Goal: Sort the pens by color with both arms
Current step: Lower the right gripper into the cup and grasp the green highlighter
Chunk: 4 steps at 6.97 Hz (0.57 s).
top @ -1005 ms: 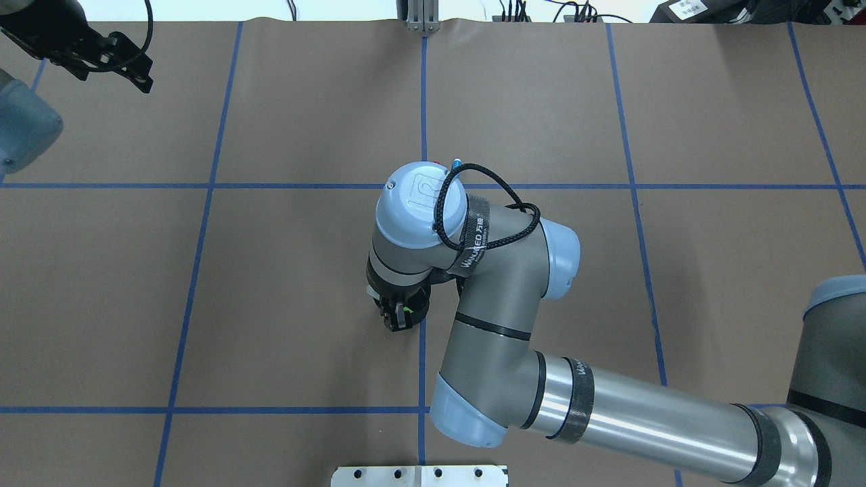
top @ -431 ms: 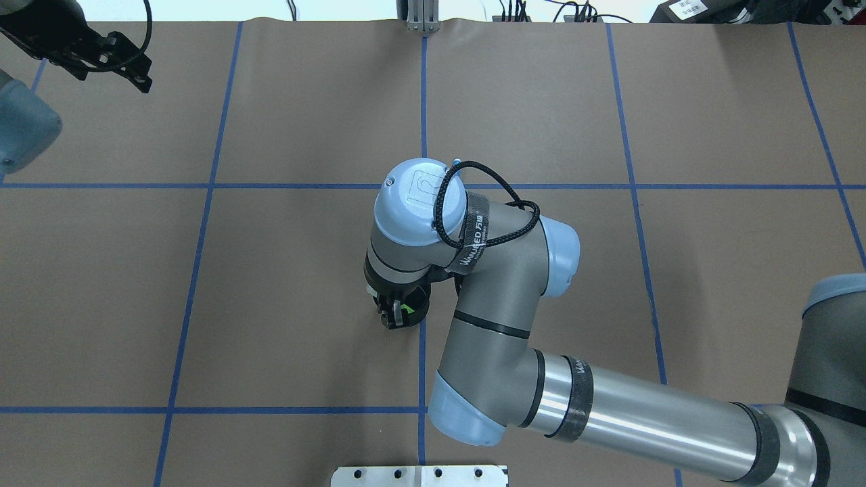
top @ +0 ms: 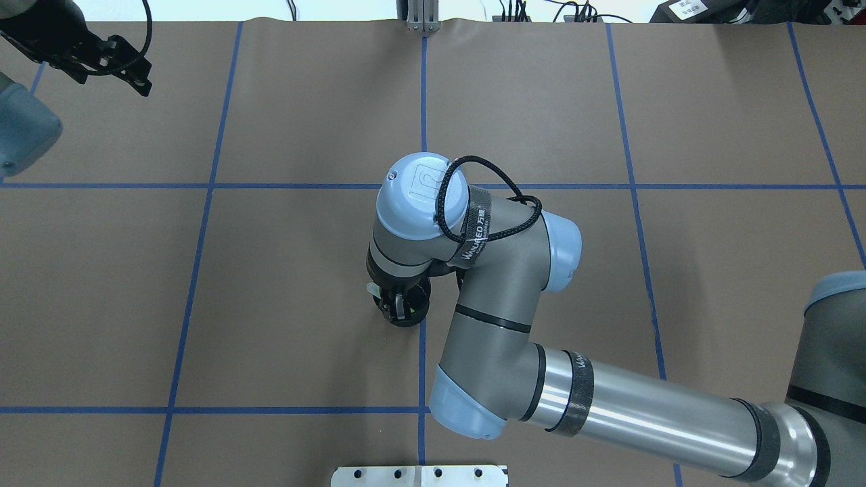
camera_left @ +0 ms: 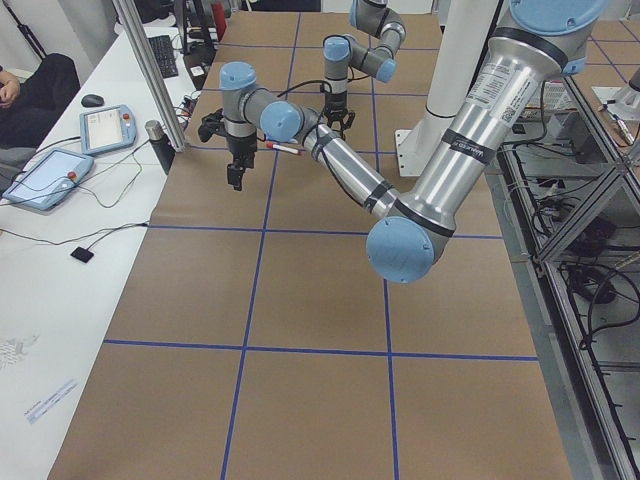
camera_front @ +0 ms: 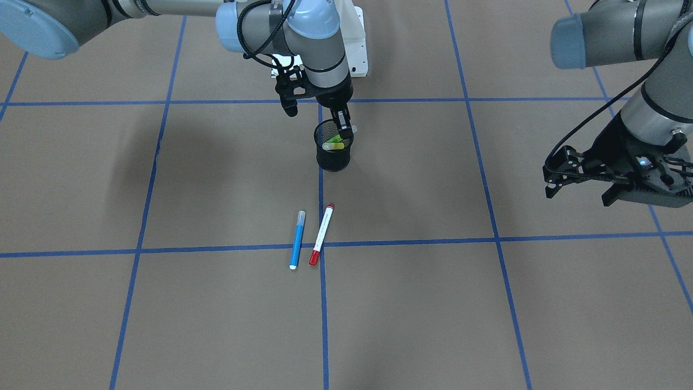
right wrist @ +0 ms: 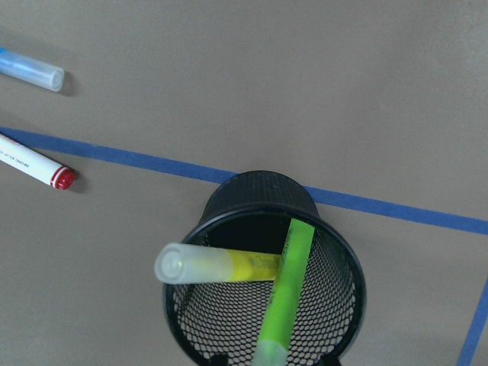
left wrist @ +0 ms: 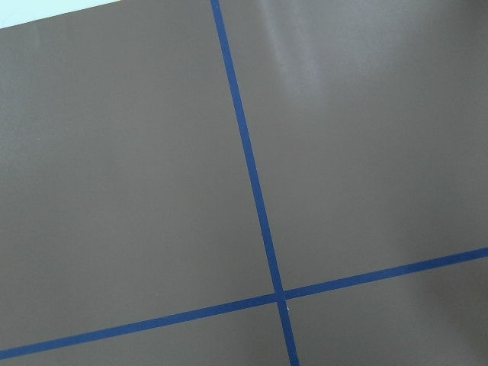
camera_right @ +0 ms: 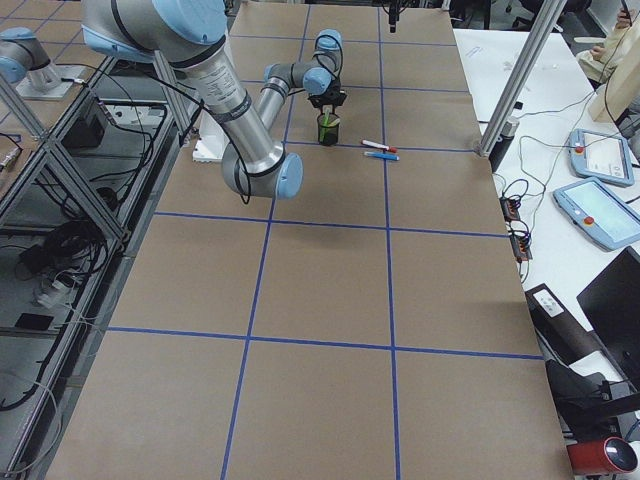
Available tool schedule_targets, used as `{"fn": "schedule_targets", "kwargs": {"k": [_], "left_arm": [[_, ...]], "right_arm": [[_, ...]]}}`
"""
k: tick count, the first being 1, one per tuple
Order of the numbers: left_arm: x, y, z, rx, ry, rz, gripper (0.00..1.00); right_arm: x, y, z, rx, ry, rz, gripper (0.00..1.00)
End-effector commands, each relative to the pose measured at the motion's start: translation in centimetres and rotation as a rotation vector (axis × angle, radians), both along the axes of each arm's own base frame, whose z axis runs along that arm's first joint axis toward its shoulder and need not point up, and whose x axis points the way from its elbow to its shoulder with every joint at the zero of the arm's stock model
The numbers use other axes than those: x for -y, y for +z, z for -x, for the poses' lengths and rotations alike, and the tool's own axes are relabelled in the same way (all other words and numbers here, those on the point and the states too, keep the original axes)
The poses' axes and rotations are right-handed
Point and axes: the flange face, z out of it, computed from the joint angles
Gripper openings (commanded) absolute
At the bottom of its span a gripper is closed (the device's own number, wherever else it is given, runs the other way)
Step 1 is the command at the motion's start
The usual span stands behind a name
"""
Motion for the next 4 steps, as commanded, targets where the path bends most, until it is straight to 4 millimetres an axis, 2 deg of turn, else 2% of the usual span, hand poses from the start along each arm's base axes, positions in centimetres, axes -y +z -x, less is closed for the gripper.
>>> {"fn": "schedule_targets", "kwargs": {"k": [1,4], "left_arm": [[0.0,0.2,-0.1,0.001,0.001,0.003,0.99],[0.0,0.3,-0.2,0.002,0.001,0.007,0.99]], "right_arm": [[0.2,0.0,-0.1,0.0,0.008,0.002,0.51],[0.7,0.4,1.2,0.044,0.036,0.024,0.52]]}}
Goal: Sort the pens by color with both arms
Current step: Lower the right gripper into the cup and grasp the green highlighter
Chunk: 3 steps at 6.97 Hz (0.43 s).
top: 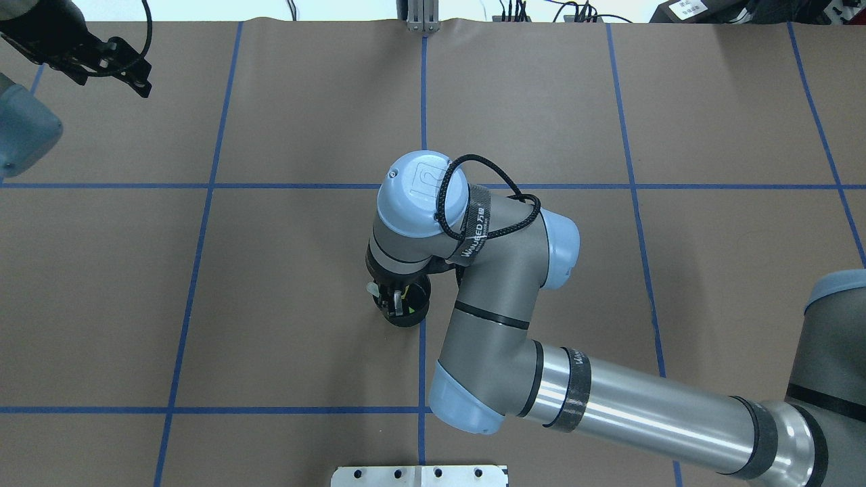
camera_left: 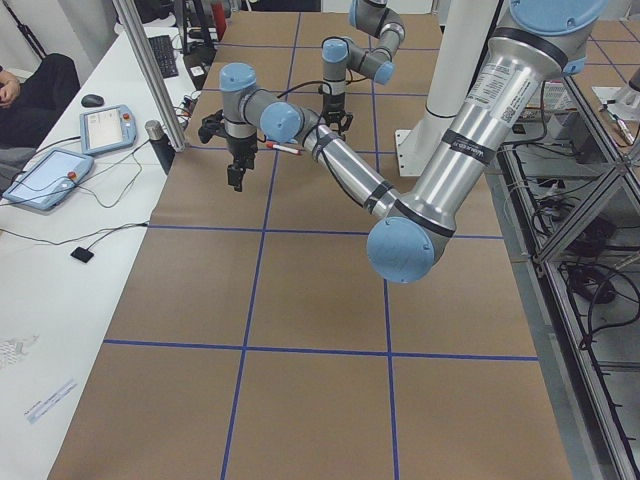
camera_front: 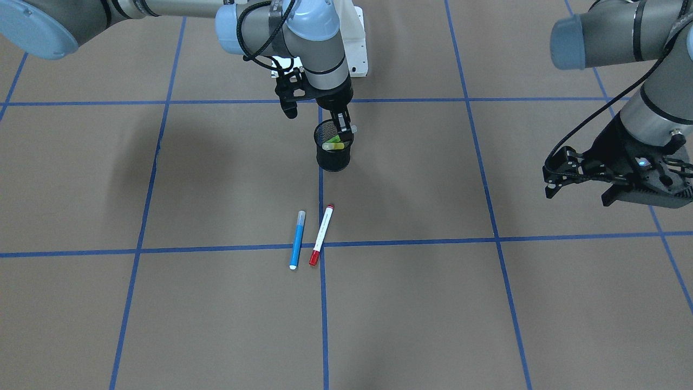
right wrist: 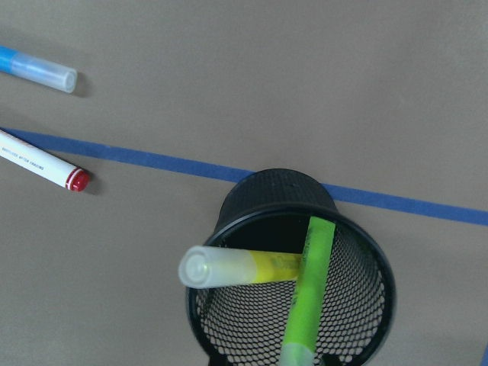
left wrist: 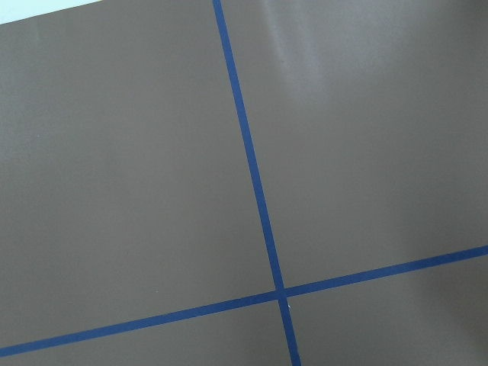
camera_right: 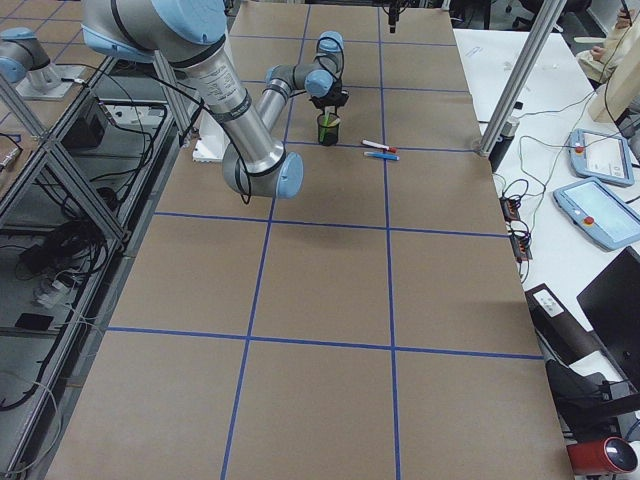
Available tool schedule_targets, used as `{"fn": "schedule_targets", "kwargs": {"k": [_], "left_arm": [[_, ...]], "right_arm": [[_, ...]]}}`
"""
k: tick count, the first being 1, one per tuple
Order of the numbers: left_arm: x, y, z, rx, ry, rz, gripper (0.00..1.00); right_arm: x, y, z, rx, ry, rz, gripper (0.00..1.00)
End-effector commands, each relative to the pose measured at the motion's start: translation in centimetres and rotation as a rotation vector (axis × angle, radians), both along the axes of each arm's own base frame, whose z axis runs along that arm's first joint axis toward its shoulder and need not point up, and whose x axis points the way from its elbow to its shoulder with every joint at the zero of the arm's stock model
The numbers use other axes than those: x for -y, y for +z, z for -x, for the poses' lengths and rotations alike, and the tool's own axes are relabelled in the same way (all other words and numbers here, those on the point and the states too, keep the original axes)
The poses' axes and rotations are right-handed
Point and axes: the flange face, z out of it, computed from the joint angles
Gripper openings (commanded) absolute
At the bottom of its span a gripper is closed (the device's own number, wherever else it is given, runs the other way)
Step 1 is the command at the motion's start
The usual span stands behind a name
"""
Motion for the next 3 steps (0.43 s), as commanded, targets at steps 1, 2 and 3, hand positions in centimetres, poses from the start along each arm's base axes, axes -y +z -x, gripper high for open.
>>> {"fn": "schedule_targets", "kwargs": {"k": [1,2,3], "left_arm": [[-0.06,0.2,-0.15,0.001,0.001,0.004,0.99],[-0.05,0.42,-0.09,0.008,-0.003,0.004,0.99],[0.12,0.55,0.09,0.03,-0.017,-0.009,0.99]], "right_arm": [[-0.04,-0.06,0.3,0.019,0.004,0.003,0.51],[-0.16,-0.33,0.12,0.026,0.001,0.001,0.48],[-0.45,-0.57,0.06,0.033,-0.003,0.001,0.39]]}}
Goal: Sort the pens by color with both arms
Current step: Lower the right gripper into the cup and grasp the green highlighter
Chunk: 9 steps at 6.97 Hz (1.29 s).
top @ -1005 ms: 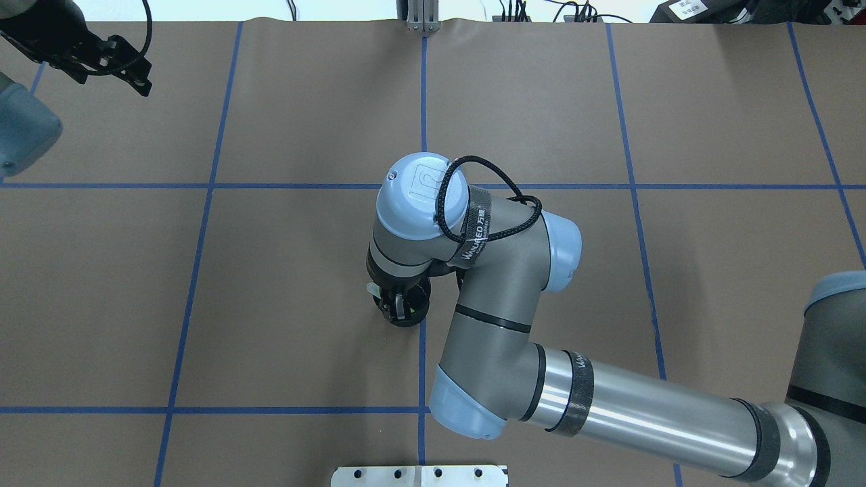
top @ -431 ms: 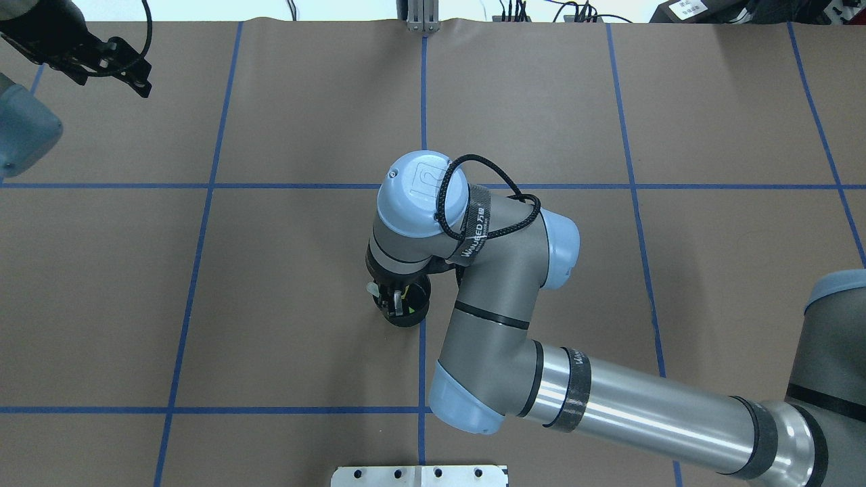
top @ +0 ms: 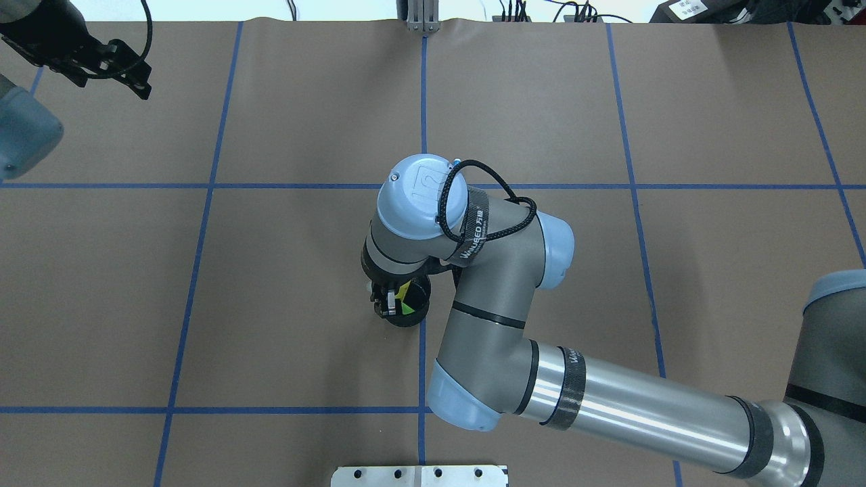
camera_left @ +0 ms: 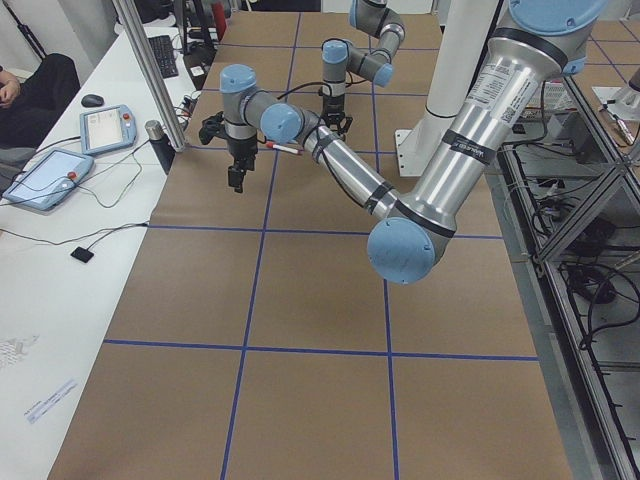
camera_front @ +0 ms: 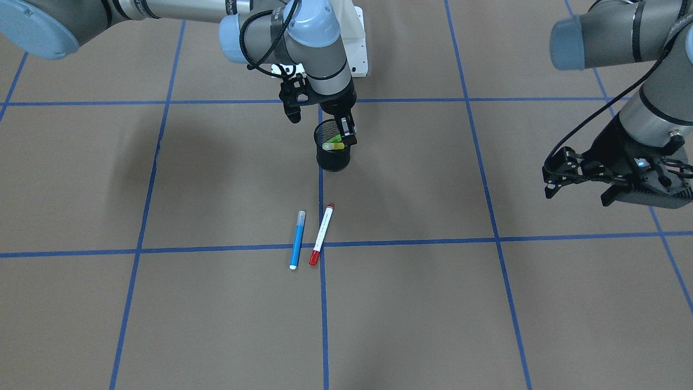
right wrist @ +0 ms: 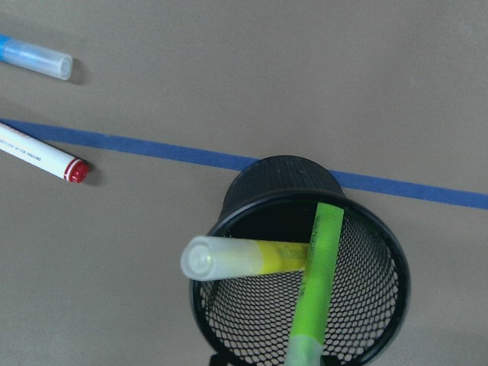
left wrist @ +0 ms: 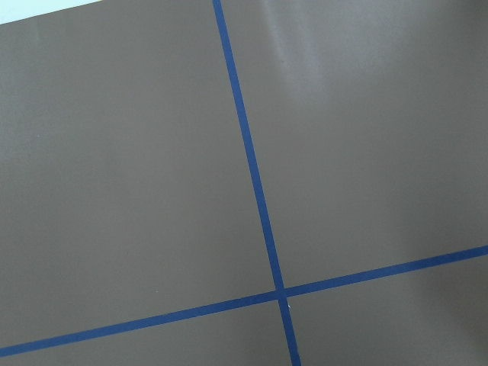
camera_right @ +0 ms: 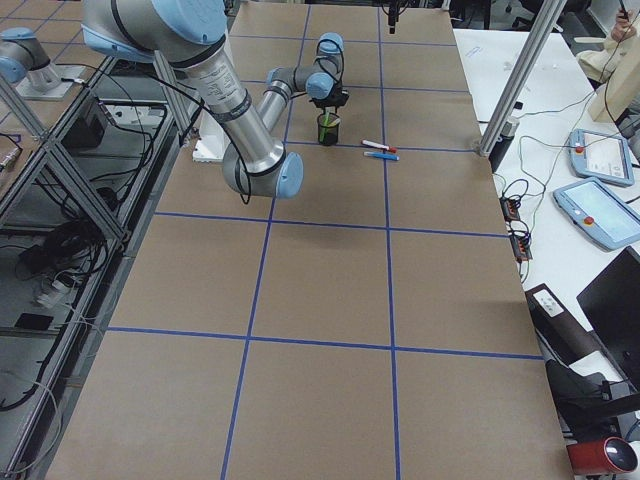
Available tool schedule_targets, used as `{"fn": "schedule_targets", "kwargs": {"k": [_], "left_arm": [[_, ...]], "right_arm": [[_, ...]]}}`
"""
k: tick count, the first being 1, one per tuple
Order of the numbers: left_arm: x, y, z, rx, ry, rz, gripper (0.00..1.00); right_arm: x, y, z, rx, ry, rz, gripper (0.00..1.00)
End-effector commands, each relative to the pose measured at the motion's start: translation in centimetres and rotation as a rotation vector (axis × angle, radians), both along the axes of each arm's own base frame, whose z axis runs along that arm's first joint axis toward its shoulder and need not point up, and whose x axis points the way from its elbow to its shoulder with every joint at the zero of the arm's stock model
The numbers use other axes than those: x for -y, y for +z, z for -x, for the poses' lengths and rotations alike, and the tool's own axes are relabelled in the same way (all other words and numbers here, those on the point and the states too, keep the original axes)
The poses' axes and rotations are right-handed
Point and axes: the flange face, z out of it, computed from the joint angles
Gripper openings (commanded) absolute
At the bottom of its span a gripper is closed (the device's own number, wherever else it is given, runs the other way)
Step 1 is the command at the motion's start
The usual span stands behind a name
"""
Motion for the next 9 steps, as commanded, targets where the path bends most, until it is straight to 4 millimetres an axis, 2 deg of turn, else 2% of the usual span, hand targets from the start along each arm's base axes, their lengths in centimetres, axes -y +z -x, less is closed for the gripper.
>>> {"fn": "schedule_targets", "kwargs": {"k": [1,3,6,9], "left_arm": [[0.1,0.2,0.2,0.021,-0.013,-0.01,0.99],[0.1,0.2,0.2,0.021,-0.013,-0.01,0.99],[0.1,0.1,0.1,0.02,-0.011,-0.012,0.99],[0.2,0.3,-0.1,0.021,-0.009,-0.009,0.99]], "right_arm": [[-0.3,-0.1,-0.1,0.005,-0.006,0.002,0.32],[-0.2,0.4,0.0,-0.003,-0.003,0.005,0.24],[-0.3,-0.1,-0.1,0.005,-0.001,0.003,0.14],[-1.2,-1.9,-1.8,0.046,-0.008,-0.011,0.02]]}}
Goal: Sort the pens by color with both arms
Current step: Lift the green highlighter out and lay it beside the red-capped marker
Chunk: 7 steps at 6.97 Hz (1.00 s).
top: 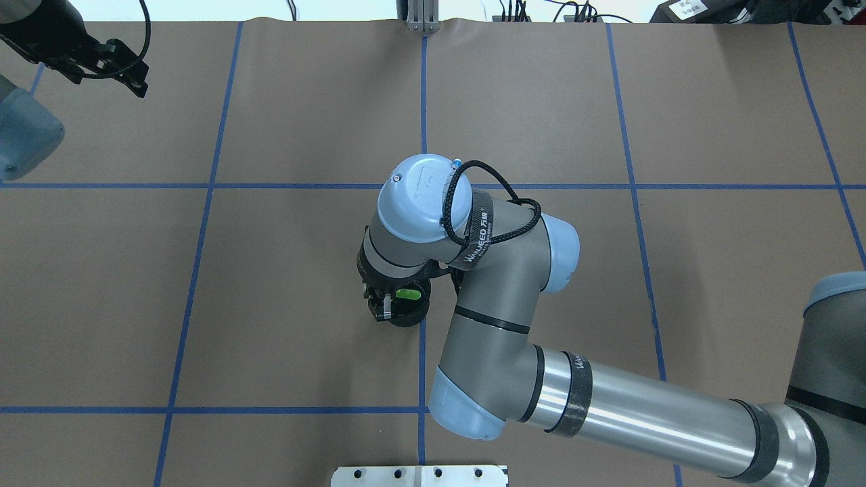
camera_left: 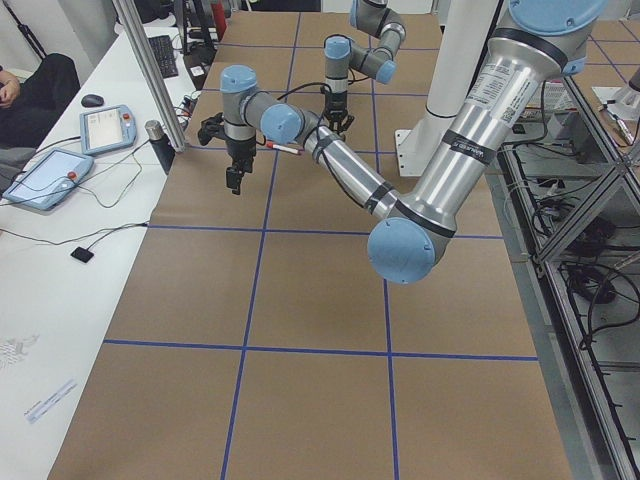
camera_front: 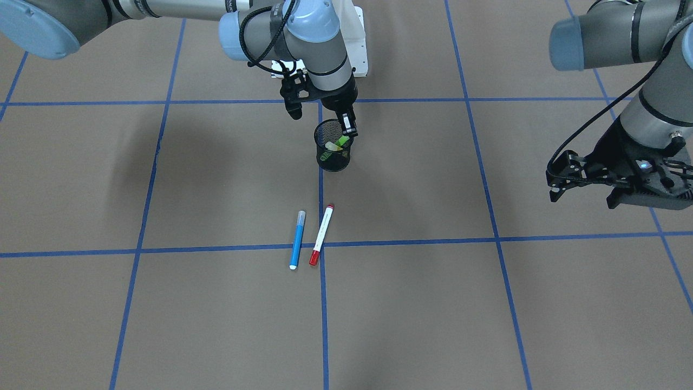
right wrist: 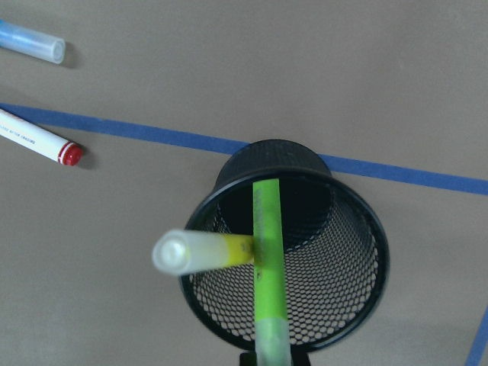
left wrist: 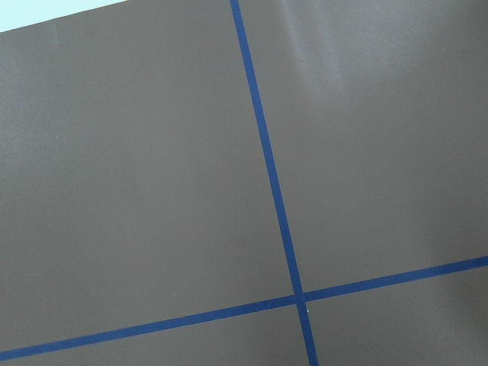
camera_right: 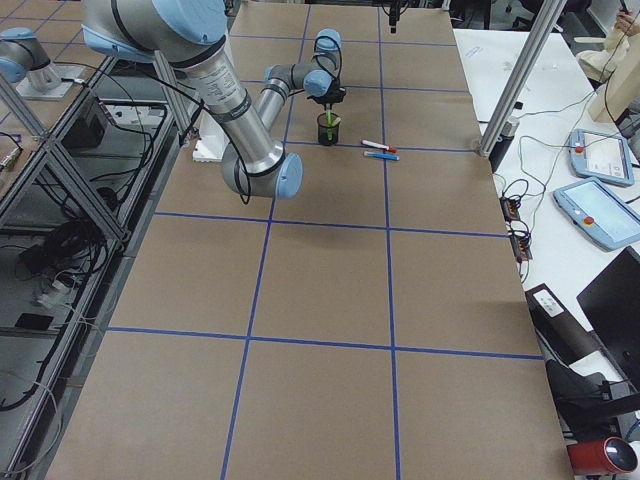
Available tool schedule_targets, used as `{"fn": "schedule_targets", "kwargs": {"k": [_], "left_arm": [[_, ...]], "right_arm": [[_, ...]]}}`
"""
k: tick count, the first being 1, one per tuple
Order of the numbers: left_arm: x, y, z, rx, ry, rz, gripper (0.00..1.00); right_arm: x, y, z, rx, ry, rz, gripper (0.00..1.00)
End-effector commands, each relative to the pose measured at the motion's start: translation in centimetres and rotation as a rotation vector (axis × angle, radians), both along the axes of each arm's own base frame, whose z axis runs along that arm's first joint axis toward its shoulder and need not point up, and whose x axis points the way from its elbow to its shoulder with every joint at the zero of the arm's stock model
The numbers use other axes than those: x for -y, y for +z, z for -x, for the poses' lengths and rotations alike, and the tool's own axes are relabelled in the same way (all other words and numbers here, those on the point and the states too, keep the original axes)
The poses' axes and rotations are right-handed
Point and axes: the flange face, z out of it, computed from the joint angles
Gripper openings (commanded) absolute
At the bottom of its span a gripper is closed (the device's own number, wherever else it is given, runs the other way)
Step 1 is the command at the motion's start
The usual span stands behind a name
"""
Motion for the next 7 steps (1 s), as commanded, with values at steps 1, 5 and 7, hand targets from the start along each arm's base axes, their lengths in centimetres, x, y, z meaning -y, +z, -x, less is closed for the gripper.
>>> {"fn": "schedule_targets", "kwargs": {"k": [1,5,7], "left_arm": [[0.0,0.1,-0.3,0.001,0.004,0.002,0.99],[-0.8,0.3,-3.5,0.0,0.034,0.029,0.99],[-1.7,0.3,-5.8,-0.006,0.047,0.05,0.99]], "right_arm": [[-0.6,-1.3,-1.2,0.025,-0.008,-0.009,0.0],[-3.4,-6.9,-7.3,0.075,-0.018,-0.048,0.0],[-3.3,-11.0,-8.5,0.126,-0.013,-0.113,0.0]]}}
